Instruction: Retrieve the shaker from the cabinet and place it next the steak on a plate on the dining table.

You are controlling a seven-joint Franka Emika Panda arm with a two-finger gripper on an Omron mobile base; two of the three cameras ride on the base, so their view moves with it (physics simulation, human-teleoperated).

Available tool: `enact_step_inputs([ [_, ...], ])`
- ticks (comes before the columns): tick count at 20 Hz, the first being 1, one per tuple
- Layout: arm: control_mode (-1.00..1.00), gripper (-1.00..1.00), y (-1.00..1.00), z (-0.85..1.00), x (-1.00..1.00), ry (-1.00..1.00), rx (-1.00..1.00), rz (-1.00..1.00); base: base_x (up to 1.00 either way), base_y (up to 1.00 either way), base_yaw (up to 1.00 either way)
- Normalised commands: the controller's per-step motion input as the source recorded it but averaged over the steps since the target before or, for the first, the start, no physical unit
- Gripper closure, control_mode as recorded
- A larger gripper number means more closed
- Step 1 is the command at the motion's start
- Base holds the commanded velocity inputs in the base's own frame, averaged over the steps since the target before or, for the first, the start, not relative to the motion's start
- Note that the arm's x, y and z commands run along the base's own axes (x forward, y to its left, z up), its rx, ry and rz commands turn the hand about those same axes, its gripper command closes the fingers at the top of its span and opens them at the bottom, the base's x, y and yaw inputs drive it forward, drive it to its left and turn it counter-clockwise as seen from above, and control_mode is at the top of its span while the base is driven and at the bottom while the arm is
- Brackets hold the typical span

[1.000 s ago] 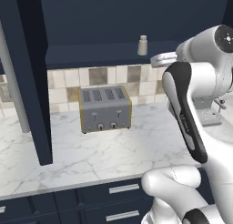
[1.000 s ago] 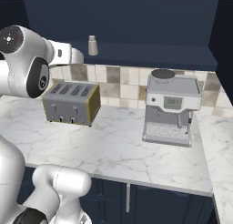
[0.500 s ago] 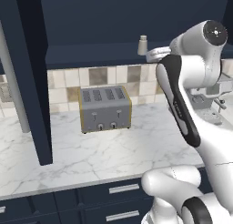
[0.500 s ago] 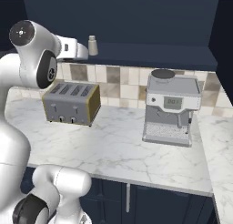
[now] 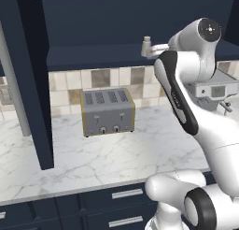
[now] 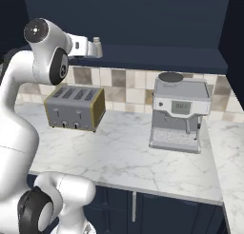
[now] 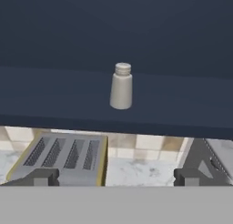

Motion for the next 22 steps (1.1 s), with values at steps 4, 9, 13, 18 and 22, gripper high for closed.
enact_step_inputs([
  [4, -1.0, -1.0, -0.08, 0.0, 0.39, 0.0, 0.0, 0.0, 0.0, 0.0, 0.0],
  [9, -1.0, -1.0, -0.05, 0.0, 0.37, 0.0, 0.0, 0.0, 0.0, 0.0, 0.0],
  [13, -1.0, -1.0, 0.0, 0.0, 0.36, 0.0, 0.0, 0.0, 0.0, 0.0, 0.0],
  [18, -1.0, -1.0, 0.0, 0.0, 0.37, 0.0, 0.0, 0.0, 0.0, 0.0, 0.0],
  [22, -1.0, -1.0, 0.0, 0.0, 0.36, 0.0, 0.0, 0.0, 0.0, 0.0, 0.0],
])
